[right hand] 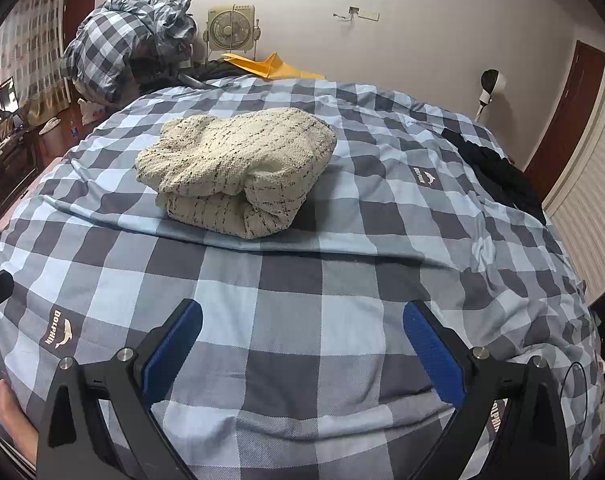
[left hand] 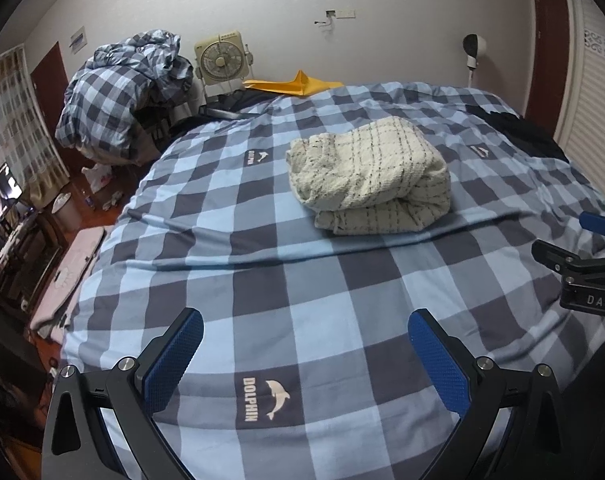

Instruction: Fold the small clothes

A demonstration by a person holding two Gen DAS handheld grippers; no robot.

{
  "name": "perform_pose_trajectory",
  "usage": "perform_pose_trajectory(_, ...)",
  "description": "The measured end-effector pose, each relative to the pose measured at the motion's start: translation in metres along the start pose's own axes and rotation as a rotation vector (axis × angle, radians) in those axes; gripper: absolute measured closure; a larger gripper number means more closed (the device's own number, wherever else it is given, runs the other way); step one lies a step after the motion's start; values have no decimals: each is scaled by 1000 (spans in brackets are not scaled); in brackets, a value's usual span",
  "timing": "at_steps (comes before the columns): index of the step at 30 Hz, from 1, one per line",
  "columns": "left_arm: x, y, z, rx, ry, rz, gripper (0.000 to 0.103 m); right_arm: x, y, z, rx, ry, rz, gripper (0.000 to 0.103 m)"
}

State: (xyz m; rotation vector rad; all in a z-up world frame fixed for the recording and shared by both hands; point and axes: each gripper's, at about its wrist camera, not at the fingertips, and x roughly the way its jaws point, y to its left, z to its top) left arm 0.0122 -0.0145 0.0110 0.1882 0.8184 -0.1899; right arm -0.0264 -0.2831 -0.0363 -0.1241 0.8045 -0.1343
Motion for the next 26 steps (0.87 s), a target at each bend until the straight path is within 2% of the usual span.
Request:
perform_pose_trajectory(7, -1, 1, 0, -3, -12, 16, 0, 0, 0, 0, 0, 0, -1, 4)
perform_pose_trajectory(13, -1, 3, 0, -22, 0, -11, 0, -1, 1, 0, 1, 1, -2, 4)
perform_pose_trajectory(21, 7, 8, -1, -41, 28, 18, 0, 2, 1, -2, -18, 6, -4, 4)
perform_pose_trajectory(26, 7, 16, 1, -94, 19, 11, 0, 2, 1, -2, -19, 7, -6, 4)
